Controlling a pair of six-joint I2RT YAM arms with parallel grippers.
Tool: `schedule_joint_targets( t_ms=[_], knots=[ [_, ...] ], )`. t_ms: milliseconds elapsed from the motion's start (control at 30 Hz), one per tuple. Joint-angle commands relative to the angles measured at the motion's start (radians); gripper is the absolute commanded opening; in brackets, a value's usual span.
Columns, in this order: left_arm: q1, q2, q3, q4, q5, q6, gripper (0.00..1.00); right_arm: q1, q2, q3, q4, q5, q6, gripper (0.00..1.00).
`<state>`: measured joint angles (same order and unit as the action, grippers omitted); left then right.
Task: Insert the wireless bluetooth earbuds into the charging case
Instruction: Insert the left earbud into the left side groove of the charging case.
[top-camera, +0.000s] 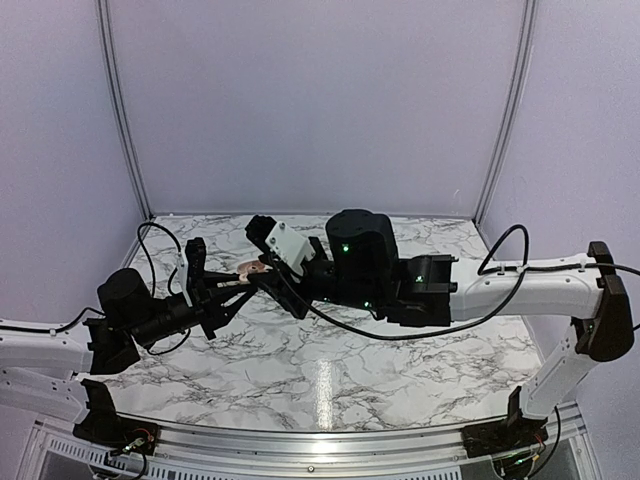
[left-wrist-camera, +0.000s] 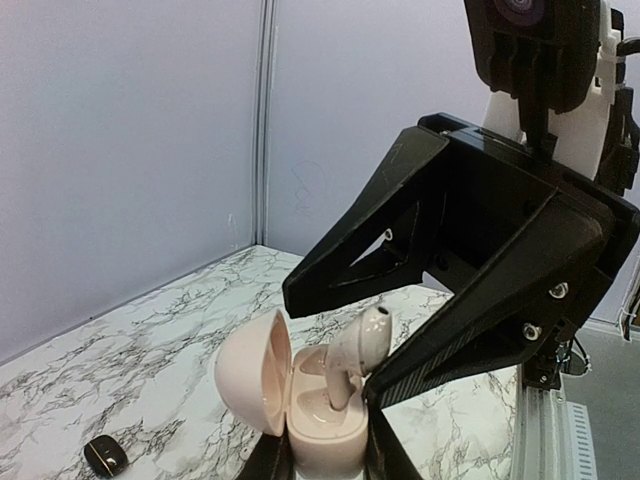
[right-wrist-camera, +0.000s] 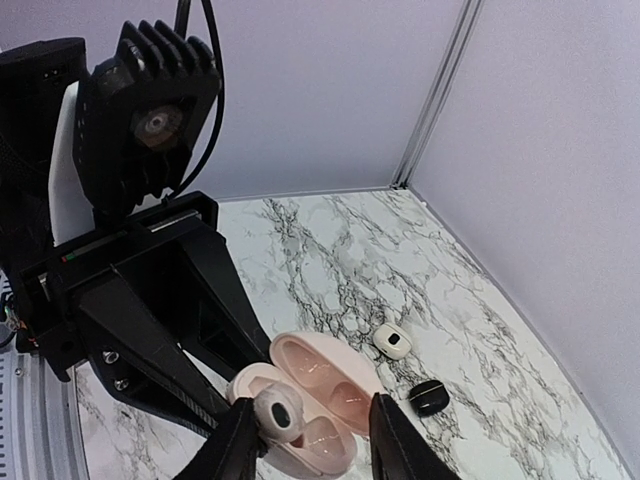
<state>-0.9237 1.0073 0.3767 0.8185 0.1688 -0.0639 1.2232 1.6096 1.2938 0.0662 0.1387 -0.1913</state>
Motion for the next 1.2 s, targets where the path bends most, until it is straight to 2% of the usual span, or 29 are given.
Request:
schedule_joint_targets(
  t_ms=[0, 1167],
  knots=[
    [-0.009, 0.0, 0.038, 0.08, 0.067, 0.003, 0.0, -0.014, -0.014, 0.041, -0.016, -0.001, 0.009, 0.4],
    [-0.009, 0.003, 0.037, 0.088, 0.078, -0.008, 0.0, -0.016, -0.053, 0.023, -0.017, -0.128, -0.028, 0.54]
  ],
)
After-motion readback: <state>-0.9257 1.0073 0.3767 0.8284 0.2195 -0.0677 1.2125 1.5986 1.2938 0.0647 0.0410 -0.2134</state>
